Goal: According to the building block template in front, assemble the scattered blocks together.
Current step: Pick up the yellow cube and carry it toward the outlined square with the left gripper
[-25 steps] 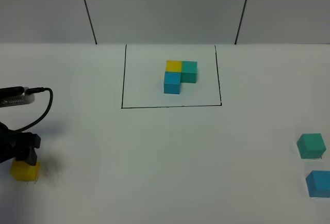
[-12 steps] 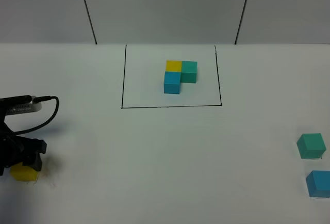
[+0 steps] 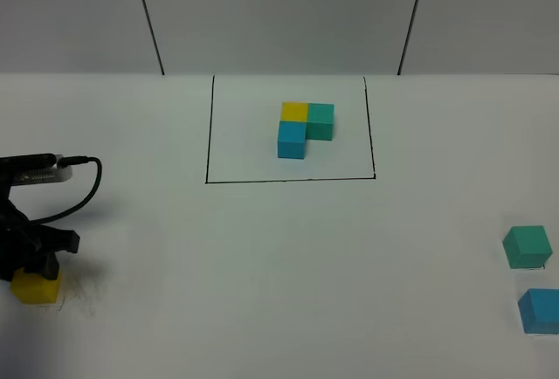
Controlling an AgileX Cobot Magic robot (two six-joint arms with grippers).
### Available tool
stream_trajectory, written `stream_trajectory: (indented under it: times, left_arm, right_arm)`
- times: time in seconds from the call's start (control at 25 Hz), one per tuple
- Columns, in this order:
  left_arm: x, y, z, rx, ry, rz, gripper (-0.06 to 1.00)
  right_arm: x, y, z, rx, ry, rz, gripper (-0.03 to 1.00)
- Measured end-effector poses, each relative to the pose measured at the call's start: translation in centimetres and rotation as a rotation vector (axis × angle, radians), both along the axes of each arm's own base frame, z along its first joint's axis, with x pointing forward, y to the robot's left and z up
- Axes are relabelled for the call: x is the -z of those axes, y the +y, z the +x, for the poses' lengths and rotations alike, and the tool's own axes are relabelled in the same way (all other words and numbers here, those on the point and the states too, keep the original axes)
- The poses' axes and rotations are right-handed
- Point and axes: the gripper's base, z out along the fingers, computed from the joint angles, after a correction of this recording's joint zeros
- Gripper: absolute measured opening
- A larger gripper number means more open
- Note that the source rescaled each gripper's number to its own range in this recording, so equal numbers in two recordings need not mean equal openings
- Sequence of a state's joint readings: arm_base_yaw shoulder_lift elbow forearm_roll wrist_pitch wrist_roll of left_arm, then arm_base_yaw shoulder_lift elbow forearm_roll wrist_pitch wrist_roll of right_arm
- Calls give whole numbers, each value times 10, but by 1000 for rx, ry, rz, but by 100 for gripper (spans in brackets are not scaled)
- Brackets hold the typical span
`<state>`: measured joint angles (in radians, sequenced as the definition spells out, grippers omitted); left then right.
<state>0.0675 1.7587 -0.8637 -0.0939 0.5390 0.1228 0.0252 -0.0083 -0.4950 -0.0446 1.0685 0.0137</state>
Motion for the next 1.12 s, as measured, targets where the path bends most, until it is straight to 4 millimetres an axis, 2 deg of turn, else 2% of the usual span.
stream_trajectory:
  times: [0.08,0.2,0.32,0.48,0.64,0.8,0.92,1.12]
  left_arm:
    - [-9,-7,7,109,6,6,0]
    - [-30,-31,23,374,-13,22,0]
    - [-49,-69,31,682,-49,30,0]
    - [-63,-132,25,1075,-103,48,0]
    - [-57,-194,14,1381,-127,60,0]
    - [-40,-242,12,1524,-138,71,0]
    - [-26,-266,18,1574,-128,68,0]
    - [2,-288,24,1620,-68,65,0]
  right_arm:
    - [0,0,0,0,0,0,0]
    - [0,0,0,0,0,0,0]
    - [0,0,0,0,0,0,0]
    - [0,0,0,0,0,0,0]
    - [0,0,0,0,0,0,0]
    - [0,0,0,0,0,0,0]
    - [0,0,0,0,0,0,0]
    - [0,0,0,0,0,0,0]
